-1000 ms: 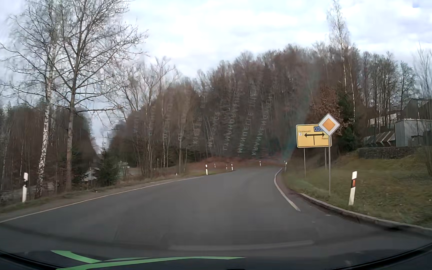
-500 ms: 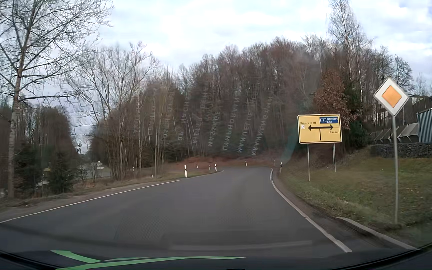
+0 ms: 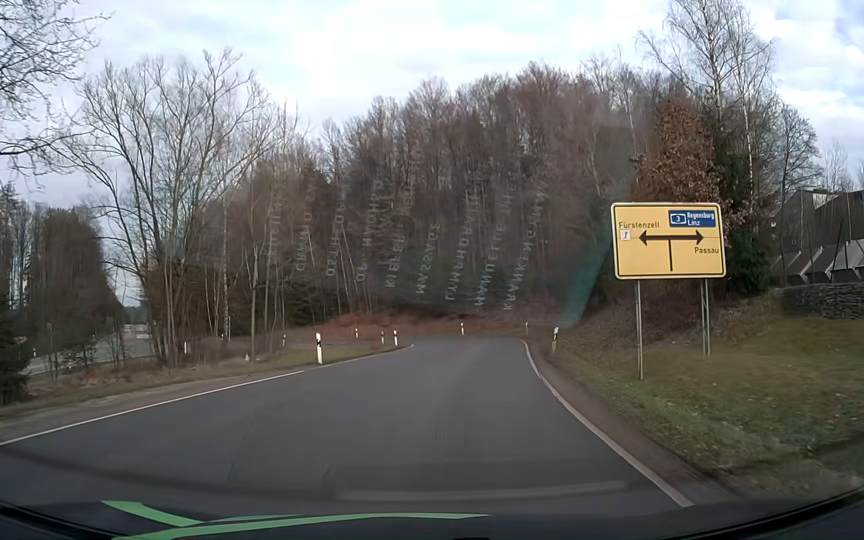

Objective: Follow the waypoints while adhering to traffic rules and regulations

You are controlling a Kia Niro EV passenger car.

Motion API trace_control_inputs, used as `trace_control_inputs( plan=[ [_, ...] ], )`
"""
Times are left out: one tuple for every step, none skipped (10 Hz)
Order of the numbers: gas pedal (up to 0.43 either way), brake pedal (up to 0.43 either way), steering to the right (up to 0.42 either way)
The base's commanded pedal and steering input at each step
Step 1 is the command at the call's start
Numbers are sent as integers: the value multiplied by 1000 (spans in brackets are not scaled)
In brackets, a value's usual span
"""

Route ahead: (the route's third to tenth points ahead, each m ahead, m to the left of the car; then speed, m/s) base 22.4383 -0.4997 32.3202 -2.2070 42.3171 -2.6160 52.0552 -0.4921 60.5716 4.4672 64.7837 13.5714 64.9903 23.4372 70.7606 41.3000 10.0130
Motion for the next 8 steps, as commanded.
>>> trace_control_inputs(
  plan=[
    [0, 0, 49],
    [0, 0, 49],
    [8, 0, 48],
    [8, 0, 48],
    [8, 0, 45],
    [28, 0, 40],
    [28, 0, 31],
    [39, 0, 25]
  ],
)
